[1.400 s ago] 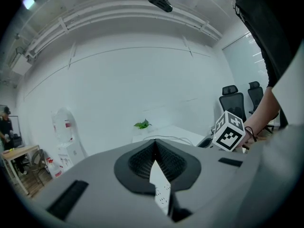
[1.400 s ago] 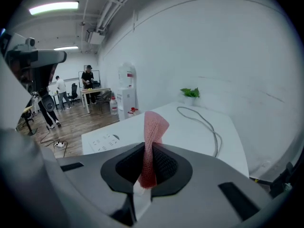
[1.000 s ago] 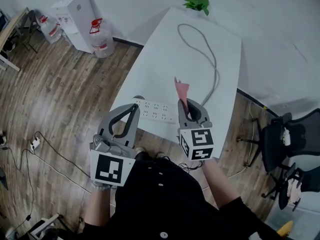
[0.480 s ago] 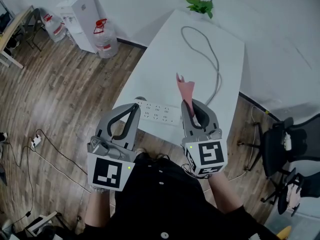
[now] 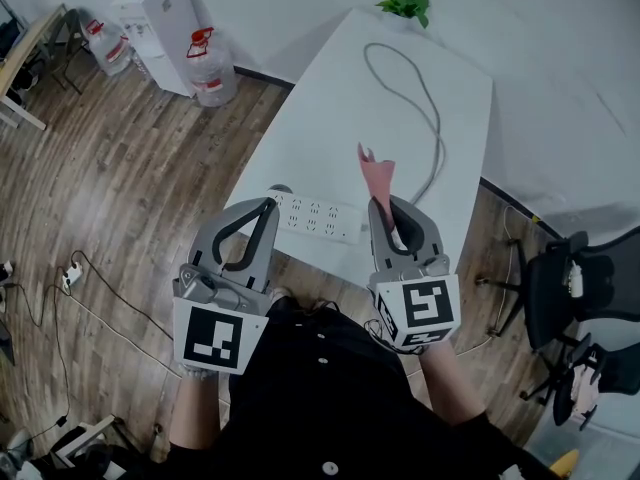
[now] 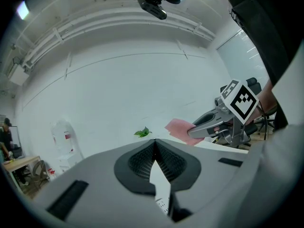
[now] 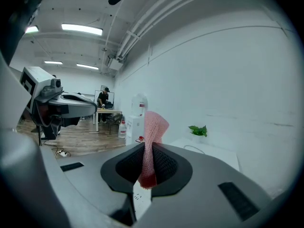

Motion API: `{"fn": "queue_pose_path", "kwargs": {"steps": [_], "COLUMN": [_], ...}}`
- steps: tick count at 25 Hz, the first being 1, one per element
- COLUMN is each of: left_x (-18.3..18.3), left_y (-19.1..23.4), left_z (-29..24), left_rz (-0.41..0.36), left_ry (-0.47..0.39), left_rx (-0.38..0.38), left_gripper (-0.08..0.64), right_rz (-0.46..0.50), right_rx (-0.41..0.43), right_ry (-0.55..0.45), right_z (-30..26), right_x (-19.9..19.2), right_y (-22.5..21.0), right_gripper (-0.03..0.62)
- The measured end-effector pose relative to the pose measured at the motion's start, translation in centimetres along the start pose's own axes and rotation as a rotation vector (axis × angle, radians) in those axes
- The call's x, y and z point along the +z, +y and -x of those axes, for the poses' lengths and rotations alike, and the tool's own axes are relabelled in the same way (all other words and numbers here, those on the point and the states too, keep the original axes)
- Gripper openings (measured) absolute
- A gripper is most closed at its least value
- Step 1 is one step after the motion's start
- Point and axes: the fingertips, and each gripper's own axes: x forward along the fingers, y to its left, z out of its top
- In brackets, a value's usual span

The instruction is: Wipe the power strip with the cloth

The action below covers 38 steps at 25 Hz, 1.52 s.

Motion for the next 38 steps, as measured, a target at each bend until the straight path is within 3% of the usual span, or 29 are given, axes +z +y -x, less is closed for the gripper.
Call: {"fn": "queue_pose_path", "kwargs": {"steps": [20, 38], "left_x": [-1.3, -1.8], "left_y": [0.3, 0.3], "left_z": [-0.5, -1.2], "left_rz": [0.029, 0.001], "left_ry": [0.032, 0.016], "left_rx": [-0.006, -0.034], "left_gripper": [0.011, 0.011], "right_rz": [-0.008, -0.007], "right_rx": [0.02, 0.03], "right_ry": [0.012, 0.034], "right_z": [-0.8, -0.9], "right_x": [0.0, -0.8], "right_y": [0.8, 1.6], "right_gripper": [0.055, 0.055]}}
